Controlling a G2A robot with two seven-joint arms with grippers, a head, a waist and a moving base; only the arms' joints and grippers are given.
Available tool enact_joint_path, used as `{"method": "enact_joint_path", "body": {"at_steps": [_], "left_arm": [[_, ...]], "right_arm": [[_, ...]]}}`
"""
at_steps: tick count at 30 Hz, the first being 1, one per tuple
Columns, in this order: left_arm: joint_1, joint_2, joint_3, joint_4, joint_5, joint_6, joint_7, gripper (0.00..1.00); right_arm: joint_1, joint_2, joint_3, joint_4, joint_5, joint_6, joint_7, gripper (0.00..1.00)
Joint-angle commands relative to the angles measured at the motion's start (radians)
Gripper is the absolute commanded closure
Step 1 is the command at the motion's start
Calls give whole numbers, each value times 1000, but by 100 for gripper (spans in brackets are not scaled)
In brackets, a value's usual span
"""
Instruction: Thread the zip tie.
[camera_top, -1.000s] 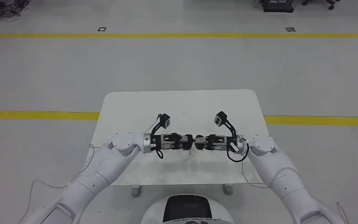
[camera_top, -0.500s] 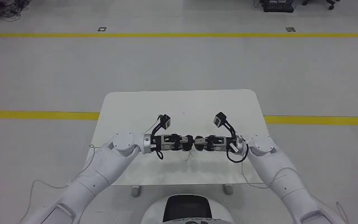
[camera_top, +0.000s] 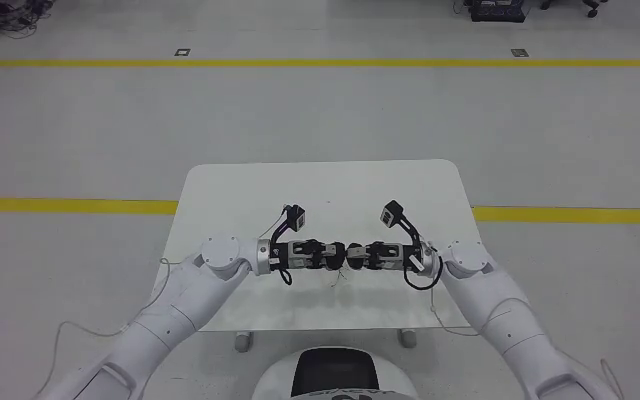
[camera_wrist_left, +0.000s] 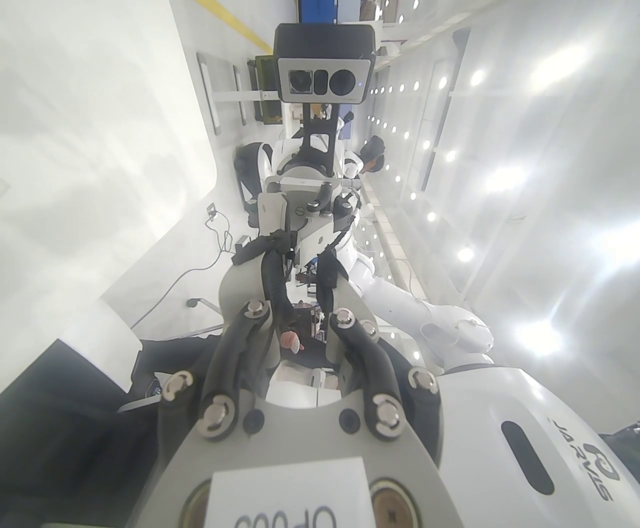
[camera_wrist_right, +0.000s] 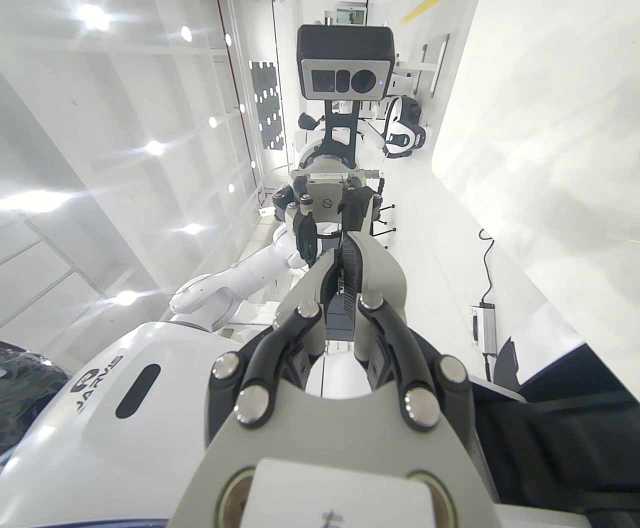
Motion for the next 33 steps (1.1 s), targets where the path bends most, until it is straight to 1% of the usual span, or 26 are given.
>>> {"method": "enact_joint_path", "body": {"at_steps": [1,7,15,20,28,31,33], "left_arm": [[0,0,0,0,-1,0,0,85],[-1,-1,0,2,-2,1,-1,85],[-5,-3,6,8,2,2,-4,92],[-9,-6,12,18,3,6,-5,91],[-14,-8,16,25,0,5,-8,91],[-14,-9,16,27,-1,5,-9,95],[-15,-9,16,28,-1,5,-10,100]], "right_arm": [[1,0,-2,2,0,1,0,100],[5,0,-6,7,2,3,-2,100],[10,0,-13,14,3,2,-3,100],[10,1,-14,17,12,-13,-1,100],[13,2,-19,17,11,-14,6,100],[13,2,-21,17,11,-13,6,100],[13,2,-21,18,11,-13,5,100]]}}
